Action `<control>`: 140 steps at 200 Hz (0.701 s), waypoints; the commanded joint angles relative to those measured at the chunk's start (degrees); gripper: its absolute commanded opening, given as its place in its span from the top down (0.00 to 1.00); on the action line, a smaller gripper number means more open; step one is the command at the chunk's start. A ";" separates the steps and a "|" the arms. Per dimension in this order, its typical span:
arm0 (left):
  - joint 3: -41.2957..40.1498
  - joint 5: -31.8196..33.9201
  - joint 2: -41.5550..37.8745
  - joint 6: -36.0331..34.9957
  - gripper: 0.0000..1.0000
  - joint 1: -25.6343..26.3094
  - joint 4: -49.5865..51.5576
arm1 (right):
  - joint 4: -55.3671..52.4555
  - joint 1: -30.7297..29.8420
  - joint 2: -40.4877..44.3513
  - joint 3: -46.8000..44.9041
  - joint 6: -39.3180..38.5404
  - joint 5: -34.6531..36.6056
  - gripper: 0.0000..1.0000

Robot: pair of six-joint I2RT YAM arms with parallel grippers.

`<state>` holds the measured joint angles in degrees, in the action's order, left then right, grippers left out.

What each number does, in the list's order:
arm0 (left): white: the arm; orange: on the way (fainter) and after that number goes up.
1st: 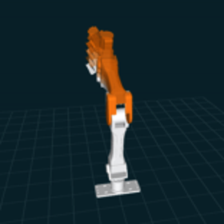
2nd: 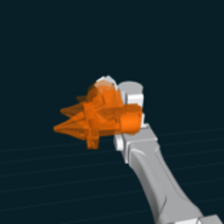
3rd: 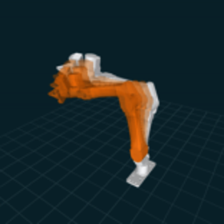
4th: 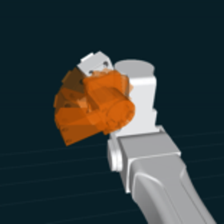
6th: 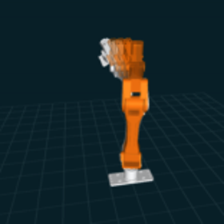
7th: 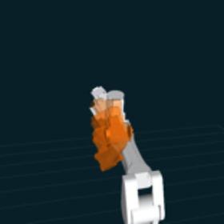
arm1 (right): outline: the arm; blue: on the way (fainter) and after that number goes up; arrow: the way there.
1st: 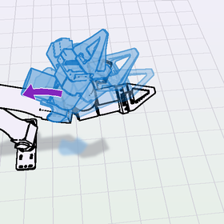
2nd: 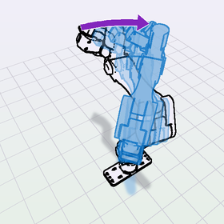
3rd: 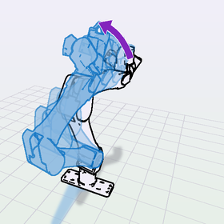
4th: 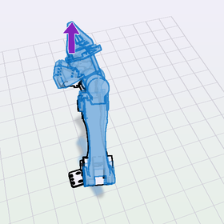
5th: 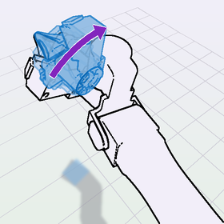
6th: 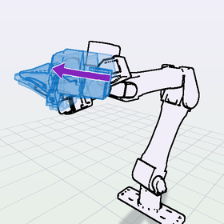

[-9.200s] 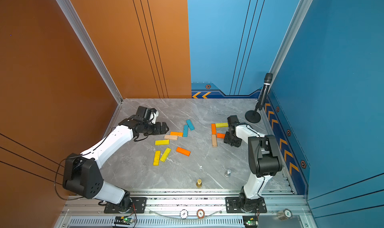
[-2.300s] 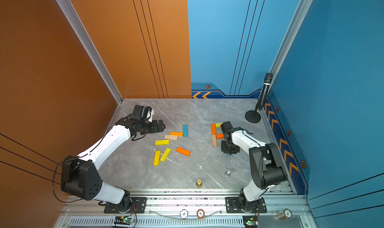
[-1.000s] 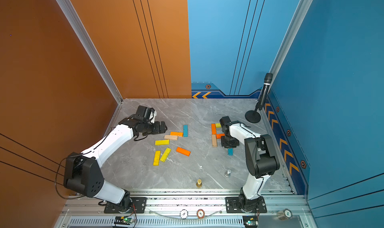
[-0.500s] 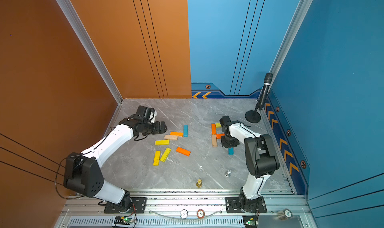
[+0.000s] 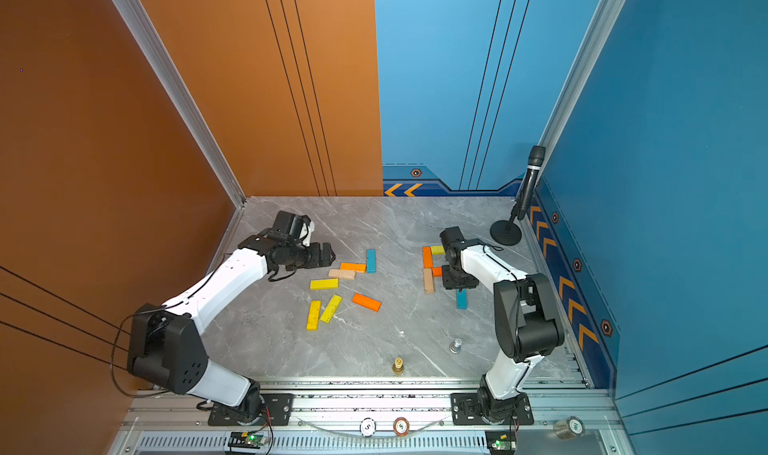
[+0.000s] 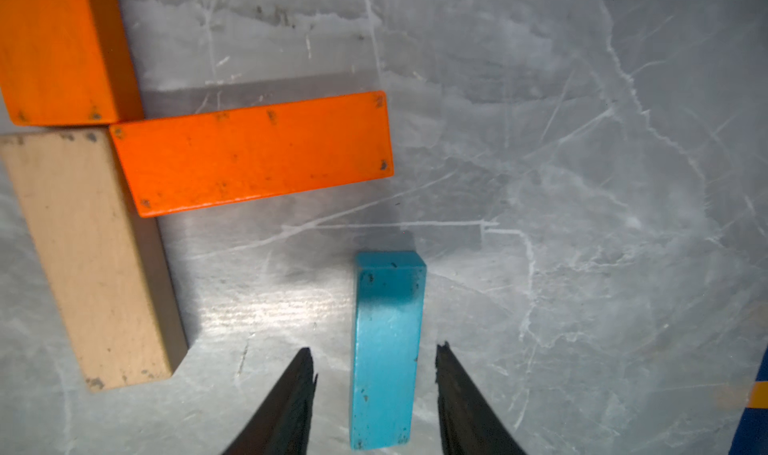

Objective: Assemble the number 6 with building blocks
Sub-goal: Assemble the building block at the center of the board.

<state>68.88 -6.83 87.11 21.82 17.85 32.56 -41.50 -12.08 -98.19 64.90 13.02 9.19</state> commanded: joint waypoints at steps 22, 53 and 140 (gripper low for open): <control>0.54 0.68 0.16 -1.35 0.02 0.43 0.14 | 1.22 2.11 -0.42 -1.35 1.57 -2.09 0.51; 0.58 0.63 0.25 -1.37 0.02 0.48 0.14 | 1.86 2.33 -1.93 -1.36 1.26 -3.49 0.52; 0.61 0.75 0.52 -1.51 0.02 0.61 0.14 | 3.41 3.17 -5.52 -1.87 1.38 -4.21 0.63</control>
<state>68.88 -6.83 87.11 21.80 18.06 32.56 -39.16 -9.50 -102.54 63.83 13.54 6.00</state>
